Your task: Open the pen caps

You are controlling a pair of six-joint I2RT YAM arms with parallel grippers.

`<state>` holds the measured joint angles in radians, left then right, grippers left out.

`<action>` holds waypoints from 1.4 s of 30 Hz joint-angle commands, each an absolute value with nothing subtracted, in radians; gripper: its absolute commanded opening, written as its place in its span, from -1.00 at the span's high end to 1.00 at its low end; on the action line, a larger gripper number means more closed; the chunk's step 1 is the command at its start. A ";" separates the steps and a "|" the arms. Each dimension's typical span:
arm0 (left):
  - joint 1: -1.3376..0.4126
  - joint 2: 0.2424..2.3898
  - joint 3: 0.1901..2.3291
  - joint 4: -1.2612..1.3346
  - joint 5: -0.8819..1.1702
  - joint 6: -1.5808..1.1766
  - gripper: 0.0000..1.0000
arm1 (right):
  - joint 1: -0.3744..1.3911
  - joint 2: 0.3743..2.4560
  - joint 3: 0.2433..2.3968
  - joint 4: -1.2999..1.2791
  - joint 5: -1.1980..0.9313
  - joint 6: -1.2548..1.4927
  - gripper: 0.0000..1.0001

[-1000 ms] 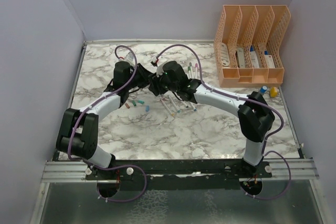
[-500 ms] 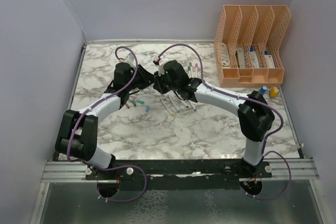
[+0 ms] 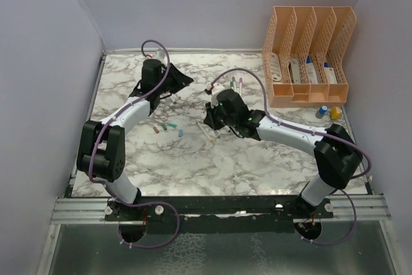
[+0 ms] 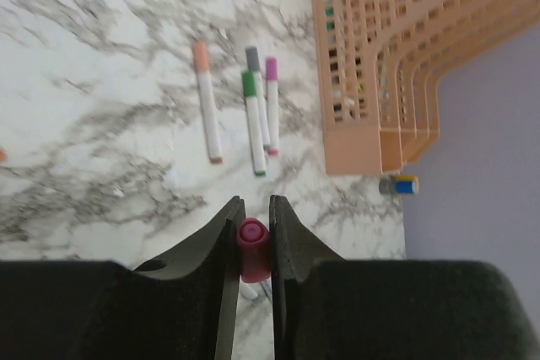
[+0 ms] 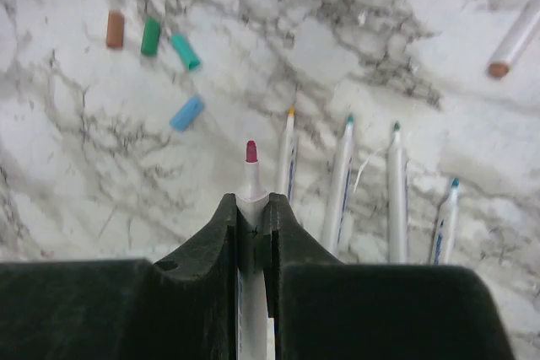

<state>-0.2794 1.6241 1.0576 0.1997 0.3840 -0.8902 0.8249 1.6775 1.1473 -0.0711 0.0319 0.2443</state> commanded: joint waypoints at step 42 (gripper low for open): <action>-0.230 1.745 0.952 -0.100 0.224 -0.587 0.83 | 0.496 1.679 1.060 -0.103 0.137 0.129 0.98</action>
<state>-0.2264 1.7340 0.9302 -0.0956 0.2447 -0.6090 0.5007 1.6554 1.0805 -0.1547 0.1715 0.1429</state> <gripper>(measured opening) 0.190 0.093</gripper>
